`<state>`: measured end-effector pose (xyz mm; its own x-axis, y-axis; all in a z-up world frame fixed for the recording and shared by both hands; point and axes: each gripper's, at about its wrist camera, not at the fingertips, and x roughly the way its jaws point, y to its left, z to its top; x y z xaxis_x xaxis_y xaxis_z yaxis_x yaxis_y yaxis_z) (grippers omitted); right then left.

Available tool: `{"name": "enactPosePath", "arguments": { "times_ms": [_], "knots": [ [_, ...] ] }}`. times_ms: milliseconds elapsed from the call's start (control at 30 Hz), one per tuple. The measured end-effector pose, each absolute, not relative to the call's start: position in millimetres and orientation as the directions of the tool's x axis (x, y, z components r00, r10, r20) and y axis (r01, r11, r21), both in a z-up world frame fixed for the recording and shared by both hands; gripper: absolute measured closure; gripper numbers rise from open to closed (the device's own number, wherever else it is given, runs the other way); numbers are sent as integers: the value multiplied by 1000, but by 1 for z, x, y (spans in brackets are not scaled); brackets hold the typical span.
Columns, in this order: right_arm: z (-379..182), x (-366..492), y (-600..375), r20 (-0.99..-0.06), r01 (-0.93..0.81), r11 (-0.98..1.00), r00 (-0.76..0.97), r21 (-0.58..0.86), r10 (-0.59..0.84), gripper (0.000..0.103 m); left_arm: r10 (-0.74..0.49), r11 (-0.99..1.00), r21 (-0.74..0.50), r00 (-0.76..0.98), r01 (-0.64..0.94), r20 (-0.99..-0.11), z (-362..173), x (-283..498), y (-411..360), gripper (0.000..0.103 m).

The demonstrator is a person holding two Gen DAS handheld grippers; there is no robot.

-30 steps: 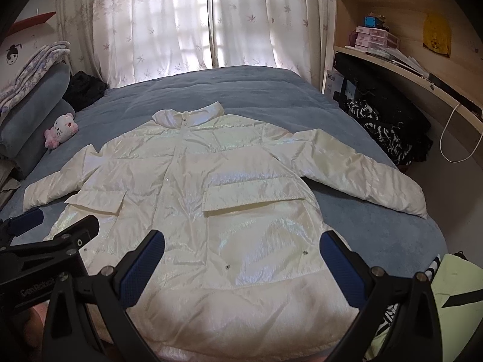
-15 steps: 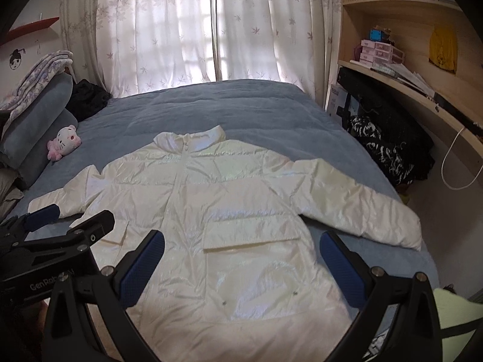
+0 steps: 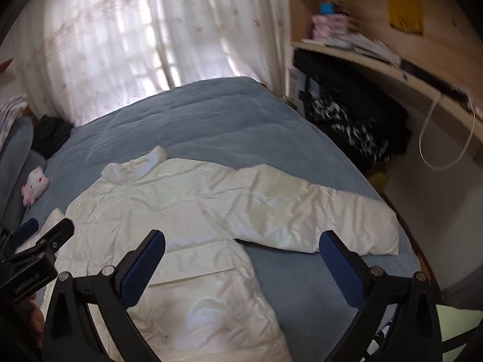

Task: Fold large clothes
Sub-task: 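Grasp the cuff of a jacket sleeve with the right tool, then fold the held sleeve across the jacket body and open the right tool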

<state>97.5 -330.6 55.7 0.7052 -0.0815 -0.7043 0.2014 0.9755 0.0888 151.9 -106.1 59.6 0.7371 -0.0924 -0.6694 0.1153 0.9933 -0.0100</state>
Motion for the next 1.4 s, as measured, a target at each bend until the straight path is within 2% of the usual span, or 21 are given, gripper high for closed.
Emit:
{"name": "enactPosePath", "arguments": {
  "times_ms": [67, 333, 500, 567, 767, 800, 833, 867, 900, 933, 1033, 1167, 1267, 1400],
  "knots": [
    [45, 105, -358, -728, 246, 960, 682, 131, -75, 8, -106, 990, -3, 722, 142, -684, 51, 164, -122, 1],
    [-28, 116, -495, -823, 518, 772, 567, 369, 13, 11, -114, 980, 35, 704, 194, -701, 10, 207, -186, 1],
    [-86, 114, -557, -842, 661, 580, 532, 477, 88, 16, -177, 972, -26, 650, 235, -739, -17, 227, -216, 1],
    [-112, 113, -577, -842, 712, 478, 525, 514, 123, 21, -170, 972, -22, 638, 233, -751, -27, 232, -225, 1],
    [-146, 119, -592, -833, 760, 352, 537, 546, 133, 23, -169, 967, -6, 622, 256, -765, -50, 241, -249, 1],
    [-144, 124, -589, -834, 758, 369, 541, 538, 104, 24, -170, 966, -4, 622, 259, -764, -51, 241, -250, 2],
    [-145, 127, -591, -833, 753, 383, 546, 535, 90, 34, -169, 965, -1, 625, 261, -762, -53, 239, -251, 2],
    [-143, 131, -588, -835, 749, 409, 546, 522, 68, 52, -169, 965, 2, 626, 262, -762, -53, 239, -250, 4],
    [-141, 137, -585, -837, 740, 438, 545, 510, 53, 65, -169, 965, 3, 627, 263, -760, -53, 237, -249, 6],
    [-141, 142, -586, -827, 723, 453, 559, 522, 62, 90, -168, 965, 5, 631, 263, -758, -52, 236, -247, 8],
    [-121, 146, -577, -803, 691, 505, 596, 518, 7, 96, -156, 969, 12, 651, 246, -743, -47, 230, -233, 13],
    [-59, 149, -533, -708, 555, 666, 704, 498, -57, 96, -131, 985, -16, 678, 173, -724, -34, 221, -192, 13],
    [6, 148, -470, -588, 359, 801, 809, 478, -12, 96, -105, 994, -45, 682, 104, -724, -26, 214, -151, 13],
    [63, 148, -379, -486, 103, 907, 866, 409, 120, 96, -77, 996, -94, 679, 13, -730, -22, 199, -93, 13]
  ]
}}
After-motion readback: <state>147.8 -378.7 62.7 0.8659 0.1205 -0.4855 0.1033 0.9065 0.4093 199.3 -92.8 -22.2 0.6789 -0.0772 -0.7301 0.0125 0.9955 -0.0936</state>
